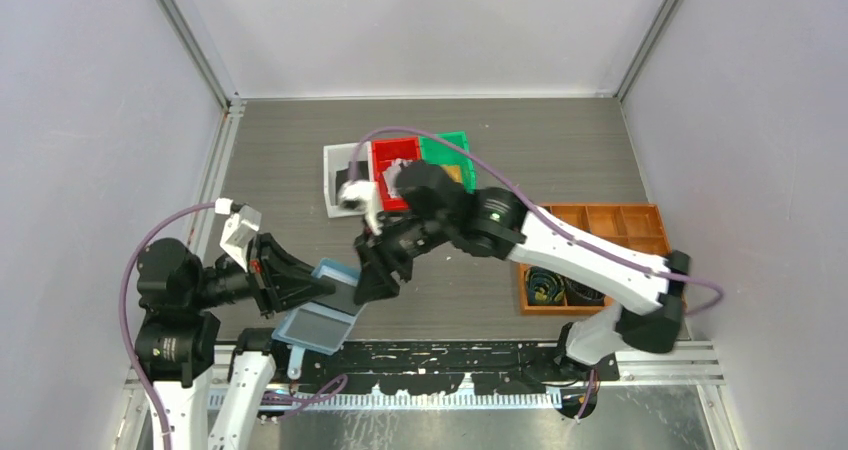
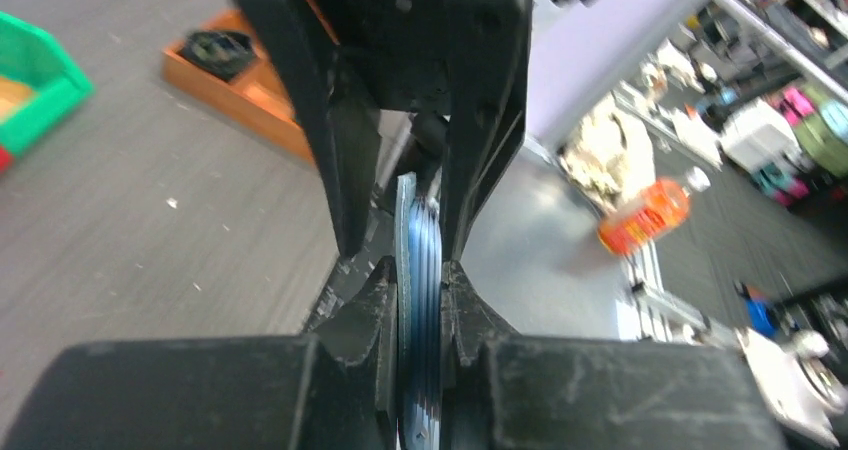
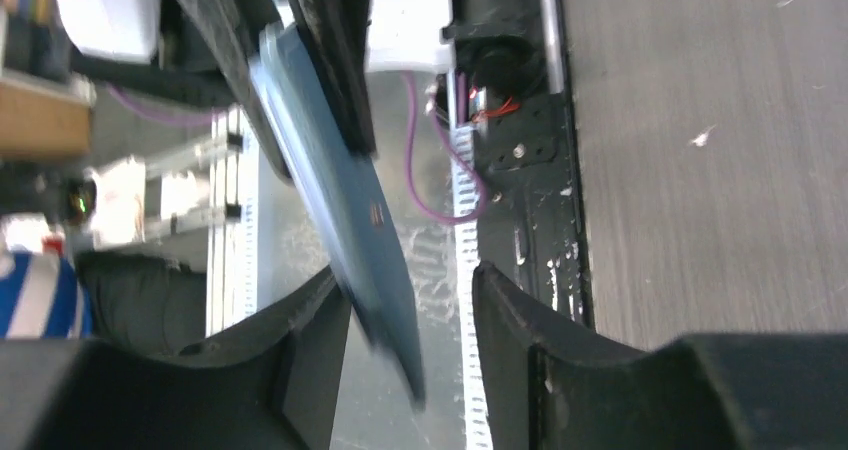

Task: Take the credit cards out of the card holder
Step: Remove the credit card from the card holder.

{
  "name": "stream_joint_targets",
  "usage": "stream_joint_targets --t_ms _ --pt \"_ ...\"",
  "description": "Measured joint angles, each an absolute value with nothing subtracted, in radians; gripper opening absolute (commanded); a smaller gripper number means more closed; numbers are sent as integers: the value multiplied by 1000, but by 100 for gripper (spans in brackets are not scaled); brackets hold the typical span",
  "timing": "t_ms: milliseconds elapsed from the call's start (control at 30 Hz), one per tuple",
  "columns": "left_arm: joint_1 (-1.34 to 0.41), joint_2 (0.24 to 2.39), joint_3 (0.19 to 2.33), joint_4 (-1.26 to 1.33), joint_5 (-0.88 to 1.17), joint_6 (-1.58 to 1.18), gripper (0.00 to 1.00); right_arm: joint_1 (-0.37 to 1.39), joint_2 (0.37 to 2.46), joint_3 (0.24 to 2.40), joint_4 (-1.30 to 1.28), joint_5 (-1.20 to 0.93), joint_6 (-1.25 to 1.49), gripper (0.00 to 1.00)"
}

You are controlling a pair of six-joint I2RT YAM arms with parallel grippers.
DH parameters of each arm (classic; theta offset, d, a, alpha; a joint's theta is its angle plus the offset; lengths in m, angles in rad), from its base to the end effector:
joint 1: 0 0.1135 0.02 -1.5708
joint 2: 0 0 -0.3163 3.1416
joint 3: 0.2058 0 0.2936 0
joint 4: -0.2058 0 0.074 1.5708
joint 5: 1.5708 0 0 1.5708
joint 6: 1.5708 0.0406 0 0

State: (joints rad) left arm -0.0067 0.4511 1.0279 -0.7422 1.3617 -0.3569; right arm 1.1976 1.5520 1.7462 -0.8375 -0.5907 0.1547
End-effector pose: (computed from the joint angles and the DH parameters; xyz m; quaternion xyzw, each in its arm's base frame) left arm 0.0246 -0.0399 0.4448 0.2973 0.6548 -0.5632 0.4071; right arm 0.1141 0.3534 0.4795 -0.5391 0.6771 0.4709 0.1709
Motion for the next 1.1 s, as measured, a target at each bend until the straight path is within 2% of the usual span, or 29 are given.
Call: stream_joint_targets --t_ms 67,100,200,300,433,633,800,933,967,1000,1033,1067,1100 --pt "-7 416 969 -614 1294 -466 0 1131 1422 1537 -611 -596 284 65" --pt "-7 402 937 -543 1264 -530 0 1099 1349 1431 -480 -591 361 67" --pt "-7 388 853 -350 1162 -725 0 1036 1177 1205 -158 -537 537 69" --pt "-9 413 838 -248 1090 -859 0 1038 1074 1068 103 -472 672 71" --pt "-14 416 845 -170 1028 -969 0 1039 1070 957 352 -373 793 70" --pt "-13 416 875 -161 942 -1039 0 1071 1134 844 516 -242 873 64" --pt "-12 414 879 -165 913 -1055 0 1099 1187 834 671 -191 931 46" --pt "-12 414 879 -169 898 -1062 0 1105 1269 834 842 -210 1028 11" --pt "-12 414 879 -176 891 -1061 4 1105 1286 834 873 -216 1044 5" --pt "-11 413 879 -191 881 -1063 15 1105 1301 835 905 -232 1063 1" --pt "-11 412 879 -197 871 -1065 37 1103 1308 836 915 -240 1072 1" --pt "-11 410 879 -204 865 -1063 53 1098 1309 836 912 -249 1082 1" --pt "-11 409 879 -213 863 -1050 78 1097 1308 837 901 -257 1087 1"
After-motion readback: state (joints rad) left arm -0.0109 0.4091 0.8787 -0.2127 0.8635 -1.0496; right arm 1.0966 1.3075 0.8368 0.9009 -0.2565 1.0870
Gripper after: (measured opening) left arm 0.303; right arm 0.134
